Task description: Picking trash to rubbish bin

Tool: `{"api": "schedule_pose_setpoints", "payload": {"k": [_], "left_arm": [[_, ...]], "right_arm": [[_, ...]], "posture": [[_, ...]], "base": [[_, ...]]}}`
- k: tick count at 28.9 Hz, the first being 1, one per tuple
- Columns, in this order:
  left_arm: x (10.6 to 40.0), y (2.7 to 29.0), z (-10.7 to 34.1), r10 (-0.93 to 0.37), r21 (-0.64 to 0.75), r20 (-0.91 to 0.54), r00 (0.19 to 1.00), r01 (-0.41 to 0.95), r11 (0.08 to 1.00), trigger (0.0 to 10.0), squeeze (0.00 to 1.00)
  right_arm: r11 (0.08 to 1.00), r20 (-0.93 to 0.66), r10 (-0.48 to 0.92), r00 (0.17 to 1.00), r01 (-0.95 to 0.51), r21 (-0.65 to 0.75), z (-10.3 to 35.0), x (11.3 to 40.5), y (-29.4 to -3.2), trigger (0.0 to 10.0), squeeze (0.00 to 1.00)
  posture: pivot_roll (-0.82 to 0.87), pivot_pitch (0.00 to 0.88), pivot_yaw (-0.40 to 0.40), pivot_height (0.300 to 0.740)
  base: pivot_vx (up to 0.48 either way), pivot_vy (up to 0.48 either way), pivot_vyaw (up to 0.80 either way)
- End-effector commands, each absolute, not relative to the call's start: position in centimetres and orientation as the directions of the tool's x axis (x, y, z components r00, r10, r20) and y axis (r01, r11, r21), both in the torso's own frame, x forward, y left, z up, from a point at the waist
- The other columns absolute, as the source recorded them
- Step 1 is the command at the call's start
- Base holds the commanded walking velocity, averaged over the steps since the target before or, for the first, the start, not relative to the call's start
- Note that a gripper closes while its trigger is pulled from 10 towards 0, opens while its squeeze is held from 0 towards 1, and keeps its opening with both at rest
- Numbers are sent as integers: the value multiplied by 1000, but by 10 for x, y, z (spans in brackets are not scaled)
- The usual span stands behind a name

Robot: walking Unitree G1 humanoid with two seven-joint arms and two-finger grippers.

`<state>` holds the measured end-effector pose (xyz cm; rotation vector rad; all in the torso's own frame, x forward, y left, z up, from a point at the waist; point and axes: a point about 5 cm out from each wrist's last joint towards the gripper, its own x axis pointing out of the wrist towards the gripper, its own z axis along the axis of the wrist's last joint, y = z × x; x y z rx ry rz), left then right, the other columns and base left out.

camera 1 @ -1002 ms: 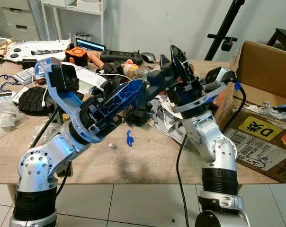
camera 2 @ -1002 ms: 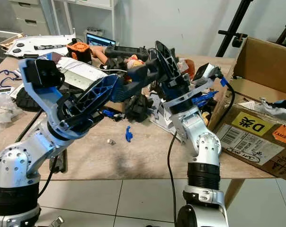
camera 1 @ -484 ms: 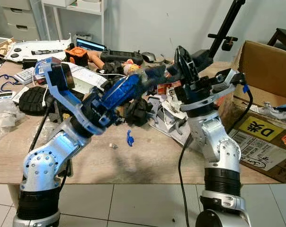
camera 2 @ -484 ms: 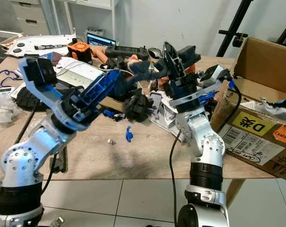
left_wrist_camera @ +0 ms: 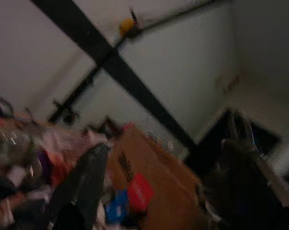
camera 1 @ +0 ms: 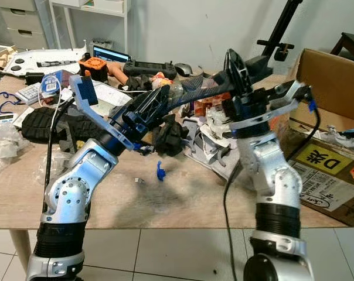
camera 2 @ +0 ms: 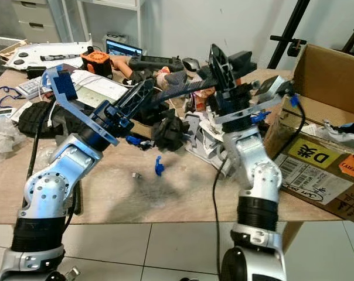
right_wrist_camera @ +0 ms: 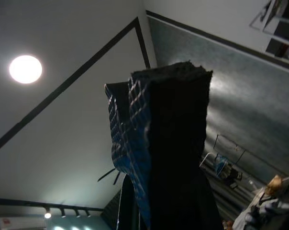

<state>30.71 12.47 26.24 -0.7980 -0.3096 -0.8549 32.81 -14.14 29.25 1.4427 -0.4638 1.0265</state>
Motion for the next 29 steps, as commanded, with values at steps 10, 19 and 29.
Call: {"api": "schedule_pose_setpoints", "payload": {"k": [10,19,29], "left_arm": [[318,145,260,-396,-562,574,717,696,447,10000,0],[325,162,246,-305,-553,492,816,563,614,10000,0],[338,166,232,-213,-509,403,890,412,756,10000,0]], "right_arm": [[-20,815,92,572,-817,576,309,340,-200,0,0],[427,750,97,655,-708,563,330,342,-230,0,0],[874,603,-168,780,-165,458,333,349,-262,10000,0]], "posture": [[-22,138,-103,740],[-51,134,-88,740],[-58,125,-89,740]], "base": [[0,0,0],[0,0,0],[0,0,0]]}}
